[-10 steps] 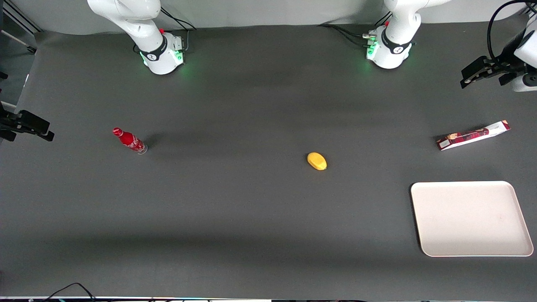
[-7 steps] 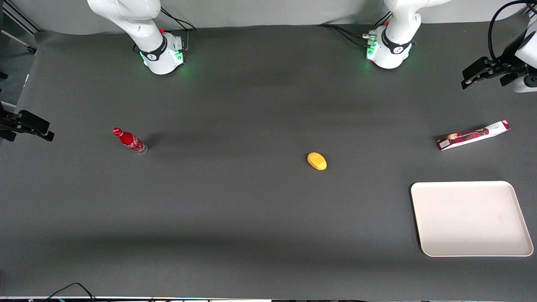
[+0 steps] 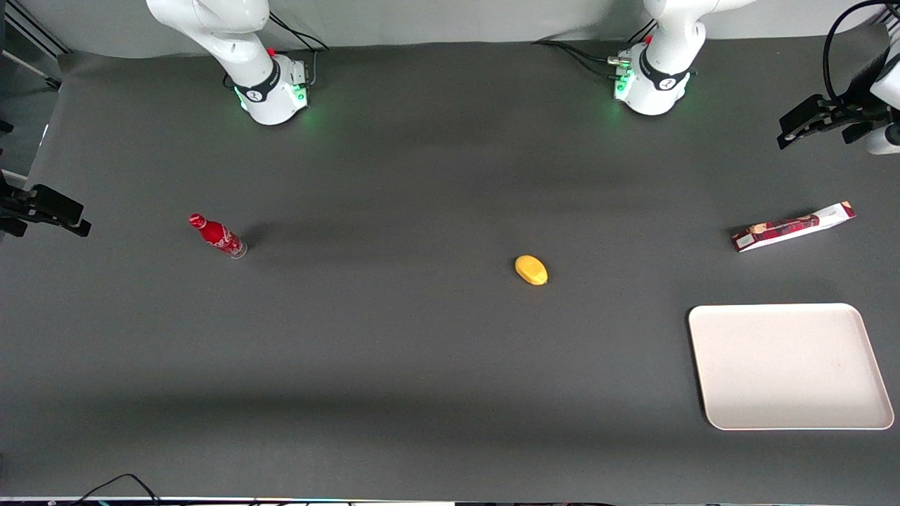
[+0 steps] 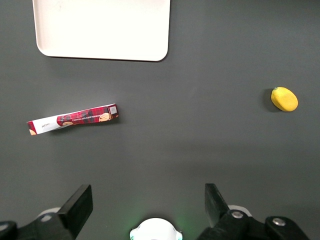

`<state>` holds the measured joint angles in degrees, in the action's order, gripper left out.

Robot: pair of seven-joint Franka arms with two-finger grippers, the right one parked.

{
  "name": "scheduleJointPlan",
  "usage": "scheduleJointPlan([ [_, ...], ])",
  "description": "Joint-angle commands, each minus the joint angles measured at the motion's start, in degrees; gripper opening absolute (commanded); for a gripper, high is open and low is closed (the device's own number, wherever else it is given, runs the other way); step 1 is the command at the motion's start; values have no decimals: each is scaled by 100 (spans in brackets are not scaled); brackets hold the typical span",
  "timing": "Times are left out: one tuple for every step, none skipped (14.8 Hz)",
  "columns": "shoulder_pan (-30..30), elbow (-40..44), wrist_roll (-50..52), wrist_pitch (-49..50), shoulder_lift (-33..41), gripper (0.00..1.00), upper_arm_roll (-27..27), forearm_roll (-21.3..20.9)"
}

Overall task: Place red cookie box on tray
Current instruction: 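Move the left gripper down toward the red plaid shortbread box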

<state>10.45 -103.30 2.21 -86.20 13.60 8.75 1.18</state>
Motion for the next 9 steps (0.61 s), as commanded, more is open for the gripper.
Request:
scheduleJointPlan([
  [9,134,-54,165,-173,100,-241,-30],
  [9,143,-62,165,-199,100,-373,-21],
  [9,178,-62,157,-252,100,-513,-30],
  [9,274,-97,156,-339,100,-663,-30],
  [9,440,-289,156,-488,100,-803,-74],
  [18,573,-691,113,-655,100,-953,-144],
  [18,739,-1278,17,-865,100,-1224,-258],
  [18,950,-1963,-2,-1146,100,-1488,-372],
  [27,1161,-2674,-45,-1410,100,-1708,-382],
])
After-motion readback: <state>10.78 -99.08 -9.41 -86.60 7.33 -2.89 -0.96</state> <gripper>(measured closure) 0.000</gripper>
